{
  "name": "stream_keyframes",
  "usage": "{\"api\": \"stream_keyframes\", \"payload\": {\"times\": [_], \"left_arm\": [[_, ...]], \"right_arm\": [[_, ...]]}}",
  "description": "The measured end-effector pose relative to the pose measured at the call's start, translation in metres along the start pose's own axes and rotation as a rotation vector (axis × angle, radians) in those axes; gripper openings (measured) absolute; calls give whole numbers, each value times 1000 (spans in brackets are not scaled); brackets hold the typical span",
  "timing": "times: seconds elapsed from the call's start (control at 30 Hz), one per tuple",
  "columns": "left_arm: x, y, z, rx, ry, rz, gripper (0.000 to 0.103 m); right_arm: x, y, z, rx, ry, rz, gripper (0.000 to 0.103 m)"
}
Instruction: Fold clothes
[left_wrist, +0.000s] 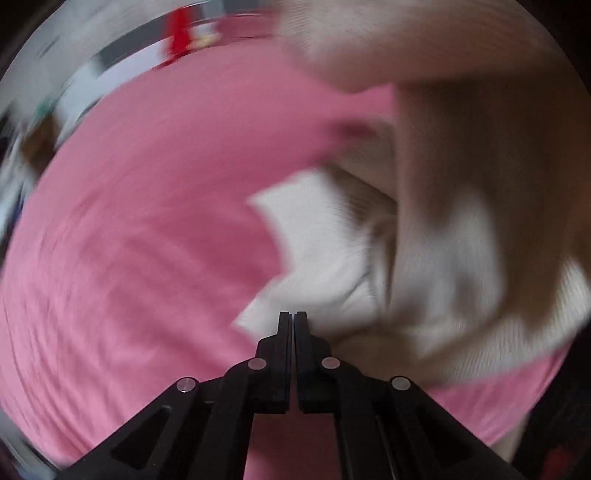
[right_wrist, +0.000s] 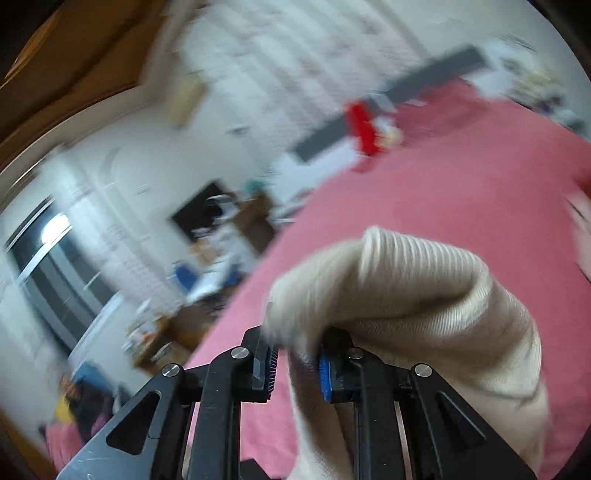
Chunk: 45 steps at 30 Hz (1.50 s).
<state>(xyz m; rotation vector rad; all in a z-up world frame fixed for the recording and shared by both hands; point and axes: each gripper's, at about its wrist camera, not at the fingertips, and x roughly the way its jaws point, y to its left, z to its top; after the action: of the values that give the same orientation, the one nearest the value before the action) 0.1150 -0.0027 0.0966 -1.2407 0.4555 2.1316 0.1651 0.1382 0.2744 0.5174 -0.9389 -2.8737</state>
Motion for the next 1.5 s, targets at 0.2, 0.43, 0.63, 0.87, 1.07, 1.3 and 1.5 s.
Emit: {"api": "stream_keyframes", "payload": {"times": [0.2, 0.43, 0.63, 0.87, 1.07, 1.3, 1.5], "left_arm": [[-120, 113, 21, -350, -290, 50, 2], [-250, 167, 29, -382, -498, 152, 10], [-184, 187, 25, -478, -334, 117, 11], [-122, 218, -45, -672, -191, 246, 11], [-134, 298, -84, -727, -220, 410, 11], [-109, 349, -131, -770, -155, 421, 11], [-61, 361, -141, -826, -82, 331, 11]], "right_arm": [[28, 150, 32, -169, 59, 307, 17], [-38, 264, 75, -300, -112, 579, 2], [4, 230, 7, -446, 70, 142, 91], [136, 184, -174, -599, 449, -59, 97], [231, 204, -273, -825, 584, -44, 97], [331, 208, -352, -1043, 759, -140, 97], [364, 168, -357, -784, 855, -150, 68]]}}
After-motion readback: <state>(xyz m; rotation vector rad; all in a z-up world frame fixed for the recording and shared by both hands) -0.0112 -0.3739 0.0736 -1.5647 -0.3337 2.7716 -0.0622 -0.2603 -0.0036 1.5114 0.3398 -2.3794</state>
